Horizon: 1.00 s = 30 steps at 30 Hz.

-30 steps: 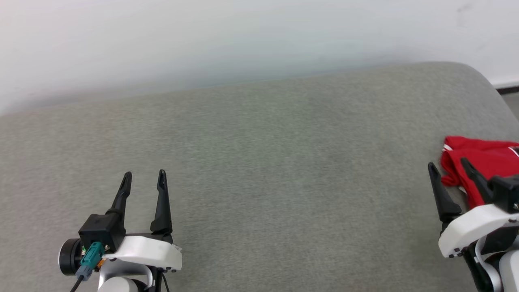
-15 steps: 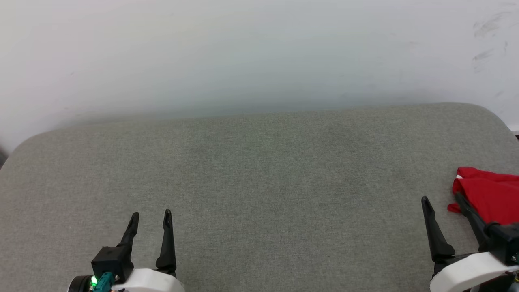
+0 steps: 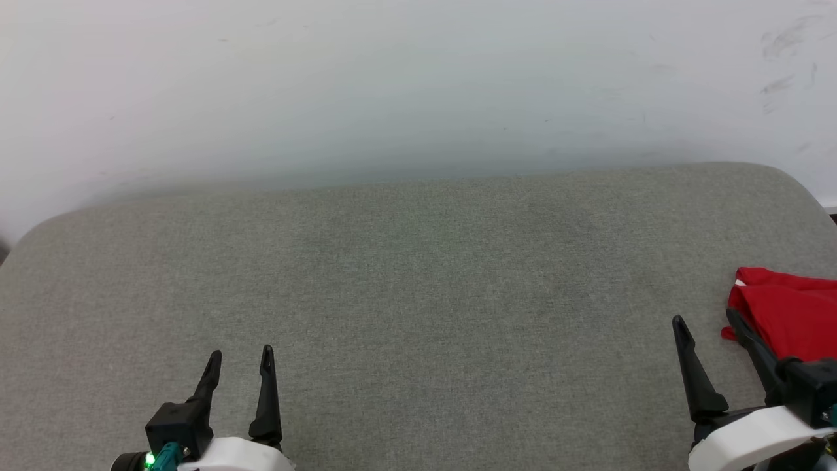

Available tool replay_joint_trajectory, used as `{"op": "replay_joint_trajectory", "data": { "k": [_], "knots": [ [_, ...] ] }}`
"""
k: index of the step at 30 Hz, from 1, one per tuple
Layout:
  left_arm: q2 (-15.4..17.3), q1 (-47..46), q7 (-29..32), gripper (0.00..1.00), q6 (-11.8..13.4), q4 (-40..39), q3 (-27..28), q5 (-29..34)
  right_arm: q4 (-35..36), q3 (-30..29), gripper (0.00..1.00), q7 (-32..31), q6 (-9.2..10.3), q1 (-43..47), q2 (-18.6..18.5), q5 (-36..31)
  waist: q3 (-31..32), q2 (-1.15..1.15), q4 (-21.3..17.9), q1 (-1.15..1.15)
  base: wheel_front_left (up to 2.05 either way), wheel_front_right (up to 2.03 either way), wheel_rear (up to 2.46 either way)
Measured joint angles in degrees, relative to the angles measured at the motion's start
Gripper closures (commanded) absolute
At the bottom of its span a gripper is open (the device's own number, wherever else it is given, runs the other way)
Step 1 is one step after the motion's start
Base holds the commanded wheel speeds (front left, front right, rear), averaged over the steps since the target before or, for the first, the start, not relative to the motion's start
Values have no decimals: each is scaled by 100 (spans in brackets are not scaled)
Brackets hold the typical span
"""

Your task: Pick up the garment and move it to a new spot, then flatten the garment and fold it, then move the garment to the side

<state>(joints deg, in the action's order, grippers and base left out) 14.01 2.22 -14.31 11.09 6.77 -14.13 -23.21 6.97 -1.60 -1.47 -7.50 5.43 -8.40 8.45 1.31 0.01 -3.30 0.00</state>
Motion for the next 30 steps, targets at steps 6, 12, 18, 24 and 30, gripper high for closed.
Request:
{"op": "replay_joint_trajectory", "data": {
  "k": [6,12,18,24,30],
  "knots": [
    [18,-1,0,0,20,0,11,-25,-8,13,0,25,0,-15,11,12,-11,0,-17,0,0,0,0],
    [-30,44,12,100,43,122,-24,-35,-143,31,100,33,0,60,31,16,-18,0,-27,0,0,0,0],
    [-107,84,160,100,-88,176,93,-566,-314,22,100,-4,0,66,66,647,-25,0,-11,0,0,0,0],
    [-187,51,316,100,-243,241,232,-1112,-468,-10,100,-35,0,3,104,1305,-31,0,7,0,0,0,0],
    [-237,-32,457,100,-365,290,378,-1618,-601,-44,100,-66,0,-86,130,1905,-37,0,24,0,0,0,0]
  ]
}}
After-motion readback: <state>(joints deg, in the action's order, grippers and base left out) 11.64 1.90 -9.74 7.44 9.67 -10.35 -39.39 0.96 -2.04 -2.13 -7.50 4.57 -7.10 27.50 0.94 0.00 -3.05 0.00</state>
